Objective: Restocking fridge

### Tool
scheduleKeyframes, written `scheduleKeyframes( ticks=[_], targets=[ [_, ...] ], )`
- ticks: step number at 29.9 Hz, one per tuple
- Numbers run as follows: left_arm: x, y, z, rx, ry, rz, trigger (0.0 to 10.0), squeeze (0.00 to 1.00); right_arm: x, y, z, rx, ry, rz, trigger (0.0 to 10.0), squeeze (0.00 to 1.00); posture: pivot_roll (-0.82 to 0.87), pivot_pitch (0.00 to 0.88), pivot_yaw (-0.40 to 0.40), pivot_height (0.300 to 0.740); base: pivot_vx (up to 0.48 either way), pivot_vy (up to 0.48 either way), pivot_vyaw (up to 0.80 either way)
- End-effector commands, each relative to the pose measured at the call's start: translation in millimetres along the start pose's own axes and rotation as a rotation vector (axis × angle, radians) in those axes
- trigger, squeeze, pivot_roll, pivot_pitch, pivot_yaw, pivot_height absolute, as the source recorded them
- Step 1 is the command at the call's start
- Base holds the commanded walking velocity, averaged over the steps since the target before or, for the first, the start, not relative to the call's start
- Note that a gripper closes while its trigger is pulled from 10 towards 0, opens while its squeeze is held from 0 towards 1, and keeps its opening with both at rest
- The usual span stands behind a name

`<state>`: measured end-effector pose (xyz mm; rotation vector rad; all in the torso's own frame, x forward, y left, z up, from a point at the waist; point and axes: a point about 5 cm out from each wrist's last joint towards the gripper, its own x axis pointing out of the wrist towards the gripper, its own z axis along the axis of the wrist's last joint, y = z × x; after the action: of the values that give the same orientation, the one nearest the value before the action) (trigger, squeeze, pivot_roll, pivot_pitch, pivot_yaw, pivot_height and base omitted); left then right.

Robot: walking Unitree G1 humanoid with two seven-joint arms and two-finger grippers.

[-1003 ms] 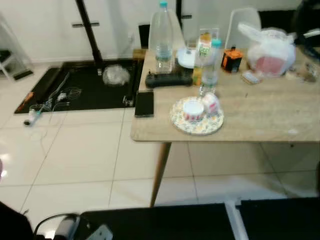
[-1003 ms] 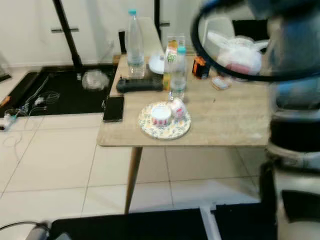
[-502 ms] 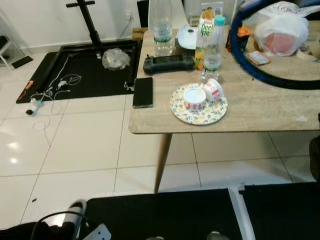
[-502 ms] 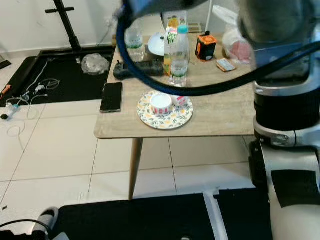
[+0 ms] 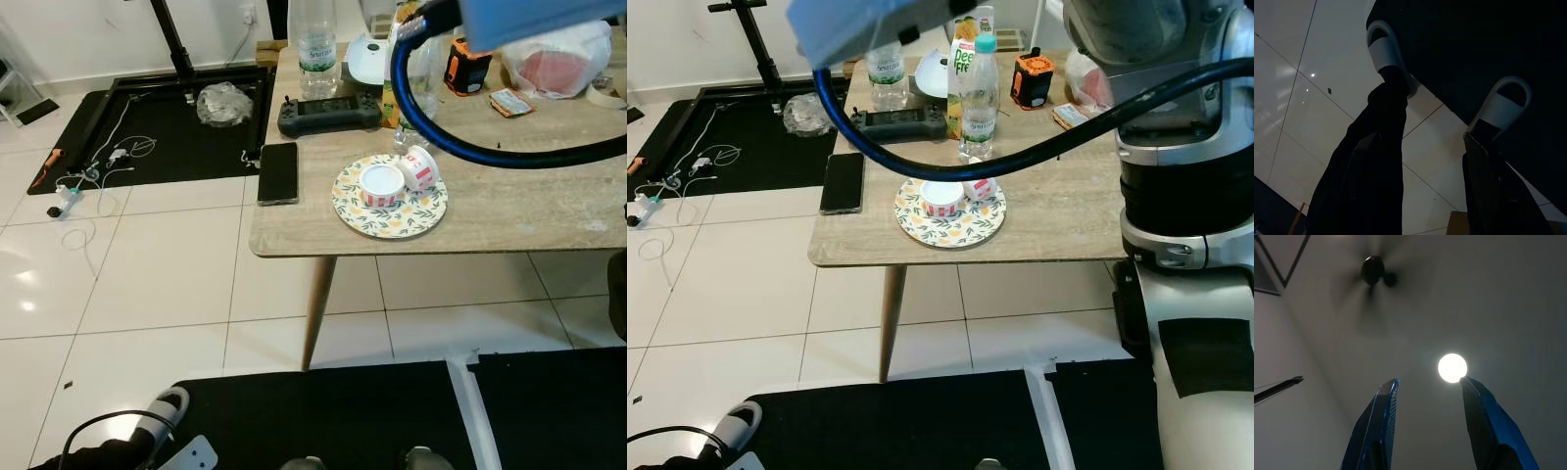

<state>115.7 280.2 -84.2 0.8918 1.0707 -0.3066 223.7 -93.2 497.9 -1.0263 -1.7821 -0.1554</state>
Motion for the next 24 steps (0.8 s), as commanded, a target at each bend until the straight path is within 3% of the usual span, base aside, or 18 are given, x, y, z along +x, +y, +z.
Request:
scheduleKeyframes(
  ticks=[1,20,24],
  targets=[
    [-3.7,3.3,-15,0.017,0.038,-0.005,10.0,0.00,6.2,-7.5,6,-0.016,-0.043,-0.035,10.0,0.00,0.11,0.167,0.059,0.740,0.000,0.000,0.00],
    [-2.3,-4.0,-9,0.013,0.031,-0.016,10.0,0.00,0.3,-17.3,34,-0.011,-0.197,-0.123,10.0,0.00,0.10,0.151,0.045,0.740,0.000,0.000,0.00],
    [-2.1,-3.8,-8,0.012,0.030,-0.014,10.0,0.00,-6.6,-8.7,27,0.006,-0.184,-0.093,10.0,0.00,0.10,0.146,0.043,0.740,0.000,0.000,0.00]
  ],
)
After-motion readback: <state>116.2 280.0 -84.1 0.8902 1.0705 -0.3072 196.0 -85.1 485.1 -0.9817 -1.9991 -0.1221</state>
